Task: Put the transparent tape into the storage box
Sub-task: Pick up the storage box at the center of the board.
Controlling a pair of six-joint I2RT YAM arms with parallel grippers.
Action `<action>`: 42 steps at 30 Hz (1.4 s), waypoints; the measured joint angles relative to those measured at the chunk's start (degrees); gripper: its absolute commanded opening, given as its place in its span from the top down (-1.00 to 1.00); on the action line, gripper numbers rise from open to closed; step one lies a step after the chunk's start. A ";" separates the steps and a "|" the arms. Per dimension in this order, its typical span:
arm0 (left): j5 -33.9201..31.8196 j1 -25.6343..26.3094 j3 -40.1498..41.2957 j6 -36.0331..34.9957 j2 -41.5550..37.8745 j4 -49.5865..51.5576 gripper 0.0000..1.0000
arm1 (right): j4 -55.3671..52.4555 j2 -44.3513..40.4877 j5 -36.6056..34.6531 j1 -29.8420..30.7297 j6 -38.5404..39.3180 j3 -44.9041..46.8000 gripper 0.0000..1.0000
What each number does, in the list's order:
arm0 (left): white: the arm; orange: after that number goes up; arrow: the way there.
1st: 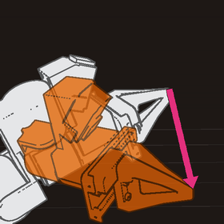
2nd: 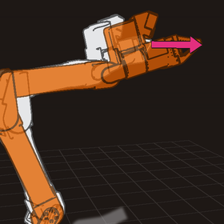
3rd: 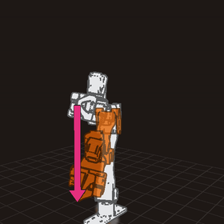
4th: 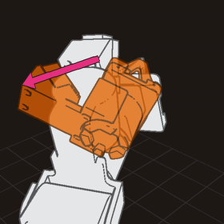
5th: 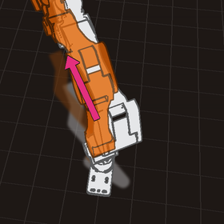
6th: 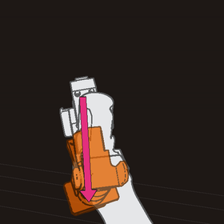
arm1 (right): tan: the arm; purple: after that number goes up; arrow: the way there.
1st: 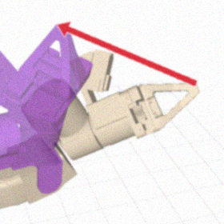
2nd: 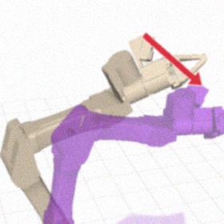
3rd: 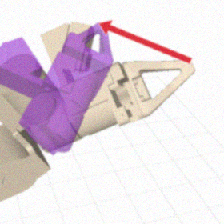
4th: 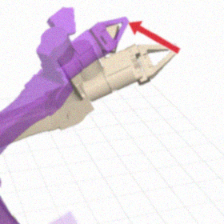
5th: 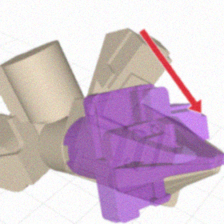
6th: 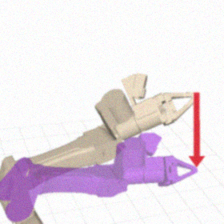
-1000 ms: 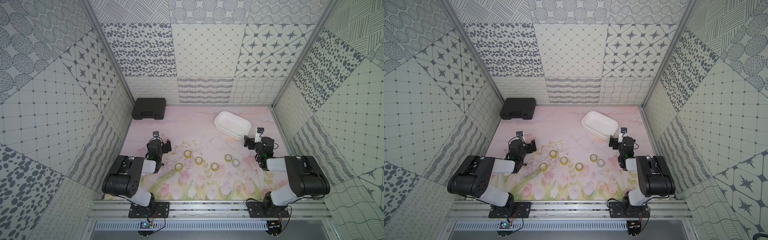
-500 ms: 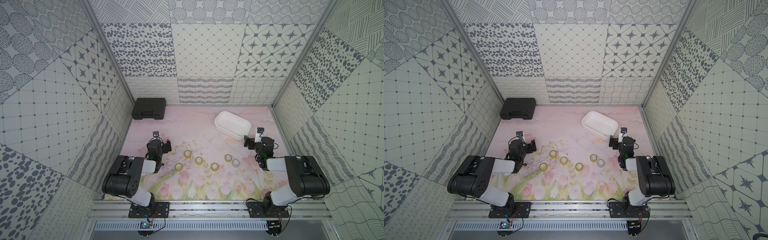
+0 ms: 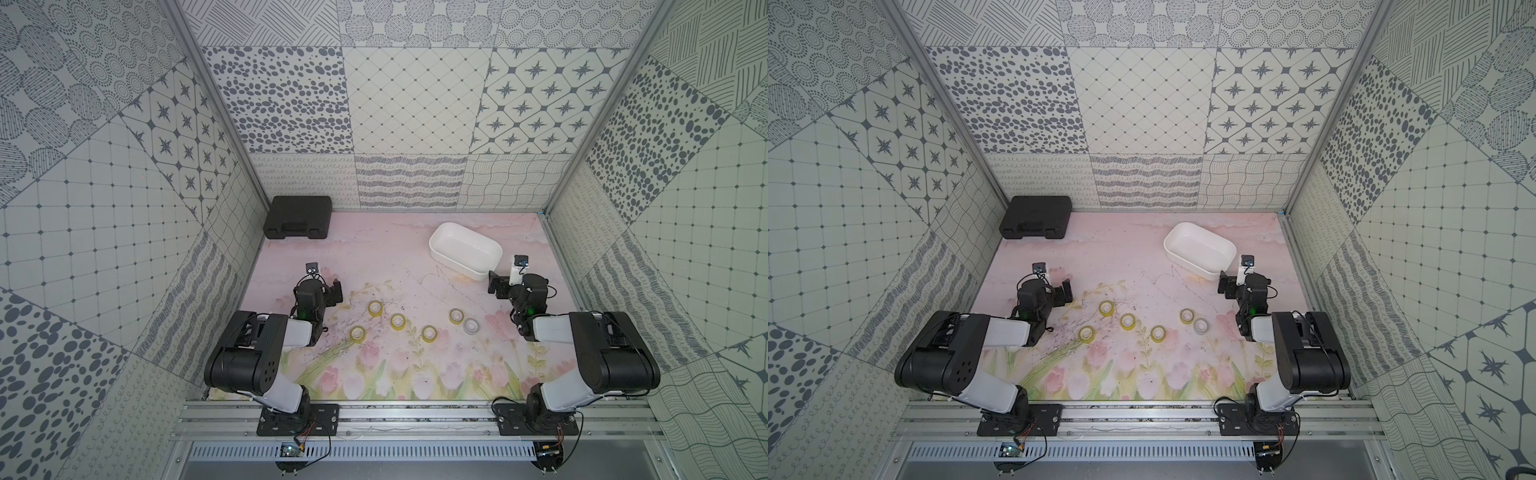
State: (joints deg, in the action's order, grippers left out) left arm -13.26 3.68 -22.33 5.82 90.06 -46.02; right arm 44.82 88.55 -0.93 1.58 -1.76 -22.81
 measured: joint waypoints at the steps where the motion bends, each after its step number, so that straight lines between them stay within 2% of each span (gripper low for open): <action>1: 0.02 0.02 0.00 -0.02 -0.13 0.04 -0.97 | -0.02 -0.02 -0.83 0.00 -0.26 0.00 -0.94; 4: 0.00 0.31 0.00 -0.09 -2.01 0.57 -0.98 | -3.02 -1.27 -3.98 0.00 -1.40 -0.61 -0.94; 7: -0.02 0.83 -0.83 -0.46 -5.40 2.82 -0.97 | -11.47 -5.35 -6.47 0.00 -2.86 -4.04 -0.94; 12: -0.11 1.84 -3.58 -1.05 -13.09 8.13 -0.97 | -29.68 -14.10 -13.64 -0.02 -14.88 -14.67 -0.94; 17: 0.04 2.36 -9.62 0.04 -19.32 16.72 -0.97 | -41.31 -19.19 -9.81 -0.68 -23.67 -20.02 -0.94; 20: 0.02 3.48 -13.25 0.76 -21.35 21.27 -0.97 | -51.30 -13.94 -5.33 -0.92 -27.15 -28.09 -0.94; 23: -0.37 4.98 -16.94 1.88 -21.94 25.68 -0.97 | -57.53 -5.97 -1.25 -0.98 -29.70 -37.03 -0.94; 25: -0.48 5.55 -19.08 2.80 -22.10 28.24 -0.98 | -60.22 -2.73 0.61 -0.96 -31.32 -39.80 -0.94; 32: 1.38 6.45 -24.74 6.19 -22.77 36.61 -0.98 | -69.35 4.85 3.30 -0.33 -34.36 -45.86 -0.92; 38: 3.78 7.80 -27.50 8.11 -20.63 41.07 -0.97 | -72.35 9.38 3.26 0.20 -34.82 -47.08 -0.62; 42: 5.40 8.11 -28.35 9.64 -18.47 42.75 -0.98 | -72.83 14.62 3.23 1.46 -34.56 -48.76 -0.55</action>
State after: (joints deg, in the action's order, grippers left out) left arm -7.86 11.79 -50.68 15.46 71.59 -3.27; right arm -28.01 103.18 2.31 3.05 -36.32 -71.57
